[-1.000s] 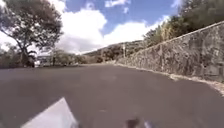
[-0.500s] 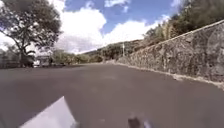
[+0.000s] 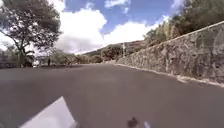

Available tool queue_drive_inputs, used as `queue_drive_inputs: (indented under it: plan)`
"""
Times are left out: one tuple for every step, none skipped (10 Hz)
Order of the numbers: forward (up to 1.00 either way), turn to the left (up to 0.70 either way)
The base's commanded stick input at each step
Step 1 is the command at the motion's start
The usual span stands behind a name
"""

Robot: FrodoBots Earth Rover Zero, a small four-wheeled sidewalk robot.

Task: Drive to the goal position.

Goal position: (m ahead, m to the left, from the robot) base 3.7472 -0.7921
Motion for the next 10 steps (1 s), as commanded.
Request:
queue_drive_inputs:
  plan:
    - [0.45, 0.0]
    - [0.45, 0.0]
    - [0.45, 0.0]
    - [0.45, 0.0]
    - [0.45, 0.0]
    - [0.45, 0.0]
    - [0.45, 0.0]
    - [0.45, 0.0]
    - [0.45, 0.0]
    - [0.45, 0.0]
